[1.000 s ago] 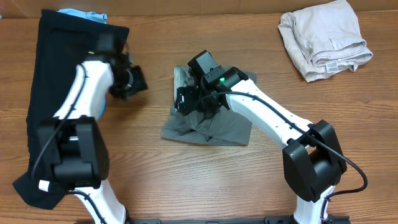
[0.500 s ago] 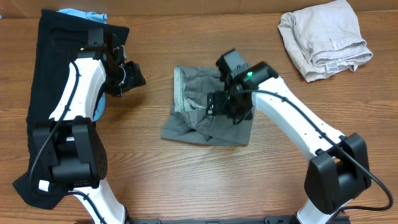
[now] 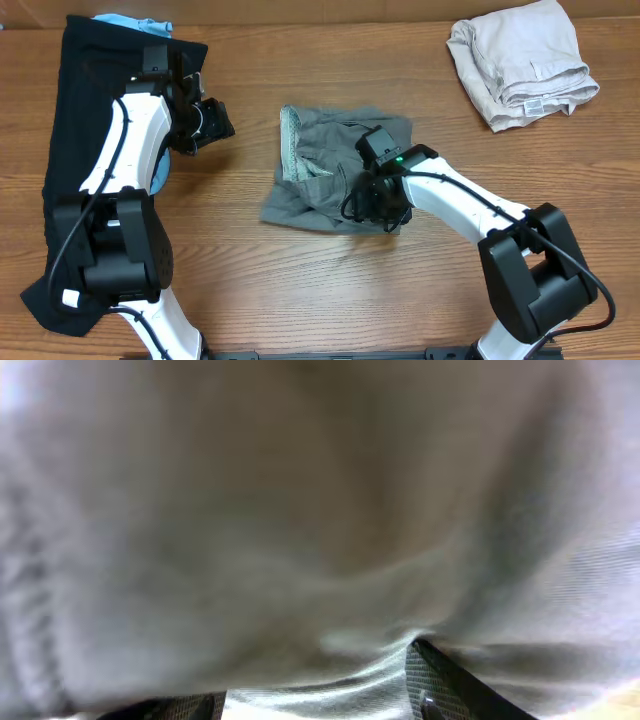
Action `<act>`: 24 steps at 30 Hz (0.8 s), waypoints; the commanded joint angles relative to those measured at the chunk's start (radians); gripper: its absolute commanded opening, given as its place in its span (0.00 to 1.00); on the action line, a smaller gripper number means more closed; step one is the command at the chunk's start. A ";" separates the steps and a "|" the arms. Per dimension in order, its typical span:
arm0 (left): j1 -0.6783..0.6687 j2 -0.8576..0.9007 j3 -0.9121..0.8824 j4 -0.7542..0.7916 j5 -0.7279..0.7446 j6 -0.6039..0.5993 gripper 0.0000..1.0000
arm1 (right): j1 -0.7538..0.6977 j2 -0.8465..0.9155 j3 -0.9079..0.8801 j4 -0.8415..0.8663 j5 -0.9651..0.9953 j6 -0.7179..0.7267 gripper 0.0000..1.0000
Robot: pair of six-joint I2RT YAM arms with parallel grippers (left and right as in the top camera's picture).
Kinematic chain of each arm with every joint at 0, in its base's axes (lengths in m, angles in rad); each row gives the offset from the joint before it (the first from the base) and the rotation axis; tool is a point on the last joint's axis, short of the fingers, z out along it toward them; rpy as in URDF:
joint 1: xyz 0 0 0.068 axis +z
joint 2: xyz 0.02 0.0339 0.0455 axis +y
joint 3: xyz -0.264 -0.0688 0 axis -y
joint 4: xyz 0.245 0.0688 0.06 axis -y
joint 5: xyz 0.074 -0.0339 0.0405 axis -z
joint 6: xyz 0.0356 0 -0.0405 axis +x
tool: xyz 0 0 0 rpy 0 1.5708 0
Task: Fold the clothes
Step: 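Press and adjust the folded grey bundle with the right gripper, then grasp the folded grey bundle with the right gripper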
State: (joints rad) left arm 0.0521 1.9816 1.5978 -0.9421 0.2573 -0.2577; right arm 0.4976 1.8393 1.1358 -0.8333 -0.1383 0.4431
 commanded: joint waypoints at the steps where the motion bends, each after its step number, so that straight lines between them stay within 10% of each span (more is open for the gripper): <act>1: -0.007 -0.003 0.007 0.005 -0.006 0.019 0.63 | -0.081 0.003 -0.056 0.024 0.131 -0.002 0.60; 15: -0.007 -0.003 0.007 0.007 -0.005 0.018 0.63 | -0.403 0.003 -0.063 0.379 0.124 -0.053 0.81; 24: -0.007 -0.003 0.007 0.012 -0.005 0.018 0.64 | -0.373 -0.060 0.271 0.084 0.002 -0.204 0.86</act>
State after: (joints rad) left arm 0.0521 1.9816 1.5978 -0.9340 0.2573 -0.2577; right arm 0.0910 1.8259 1.2640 -0.6983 -0.1009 0.3161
